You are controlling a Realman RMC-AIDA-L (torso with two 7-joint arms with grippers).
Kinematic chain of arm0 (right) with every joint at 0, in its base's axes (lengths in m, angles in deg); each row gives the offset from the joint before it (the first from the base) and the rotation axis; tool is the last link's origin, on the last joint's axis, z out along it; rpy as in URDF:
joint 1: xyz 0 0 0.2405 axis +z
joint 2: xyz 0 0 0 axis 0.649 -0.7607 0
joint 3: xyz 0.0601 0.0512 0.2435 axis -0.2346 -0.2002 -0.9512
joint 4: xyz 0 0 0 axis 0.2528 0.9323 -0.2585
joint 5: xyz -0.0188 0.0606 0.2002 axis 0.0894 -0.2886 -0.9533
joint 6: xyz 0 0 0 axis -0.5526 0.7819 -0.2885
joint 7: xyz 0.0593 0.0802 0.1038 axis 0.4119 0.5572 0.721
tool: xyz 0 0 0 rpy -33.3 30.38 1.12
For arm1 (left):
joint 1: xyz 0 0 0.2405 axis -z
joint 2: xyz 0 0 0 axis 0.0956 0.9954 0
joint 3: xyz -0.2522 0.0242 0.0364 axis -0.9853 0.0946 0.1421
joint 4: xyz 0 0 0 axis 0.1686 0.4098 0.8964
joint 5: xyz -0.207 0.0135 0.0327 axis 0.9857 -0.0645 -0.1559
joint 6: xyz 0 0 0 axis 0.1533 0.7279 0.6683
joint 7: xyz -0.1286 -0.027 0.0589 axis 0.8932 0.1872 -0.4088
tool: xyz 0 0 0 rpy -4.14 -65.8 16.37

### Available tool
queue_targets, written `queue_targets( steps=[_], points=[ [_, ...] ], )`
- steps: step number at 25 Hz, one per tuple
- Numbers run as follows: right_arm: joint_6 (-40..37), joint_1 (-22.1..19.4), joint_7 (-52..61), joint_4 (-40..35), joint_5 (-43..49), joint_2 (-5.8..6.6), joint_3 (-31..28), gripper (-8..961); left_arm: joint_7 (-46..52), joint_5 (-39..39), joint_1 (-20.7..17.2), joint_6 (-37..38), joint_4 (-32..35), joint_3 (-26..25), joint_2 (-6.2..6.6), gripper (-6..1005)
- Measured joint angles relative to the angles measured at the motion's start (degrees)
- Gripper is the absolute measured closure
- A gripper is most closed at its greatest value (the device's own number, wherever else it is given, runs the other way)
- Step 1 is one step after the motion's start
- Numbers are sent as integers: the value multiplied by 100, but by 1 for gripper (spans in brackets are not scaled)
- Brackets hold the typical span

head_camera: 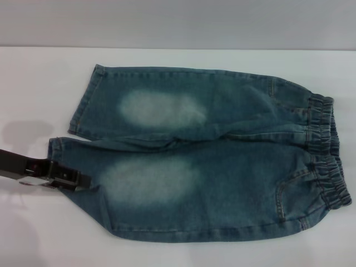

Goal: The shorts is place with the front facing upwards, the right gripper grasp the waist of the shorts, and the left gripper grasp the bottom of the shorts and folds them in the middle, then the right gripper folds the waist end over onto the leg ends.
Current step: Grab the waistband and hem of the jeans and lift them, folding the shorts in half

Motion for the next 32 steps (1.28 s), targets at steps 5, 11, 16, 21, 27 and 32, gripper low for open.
queue_targets(
  steps=[5,11,16,21,27,32],
  points=[
    [-3,0,17,12,0,-3,54,377,-3,0,7,-90,0,22,30,465],
    [-4,22,19,26,0,-4,61,377,57,-37,-45,-250,0,23,93,520],
    [-4,45,18,31,0,-1,60,377,162,-68,-92,-308,0,88,148,529],
    [16,66,8,32,0,6,64,376,237,-73,-132,-346,0,293,158,529],
    [28,69,0,32,0,6,69,376,240,-62,-128,-245,1,303,147,529],
    [31,71,-3,27,0,3,72,376,224,-23,-109,-71,33,262,163,529]
  ],
)
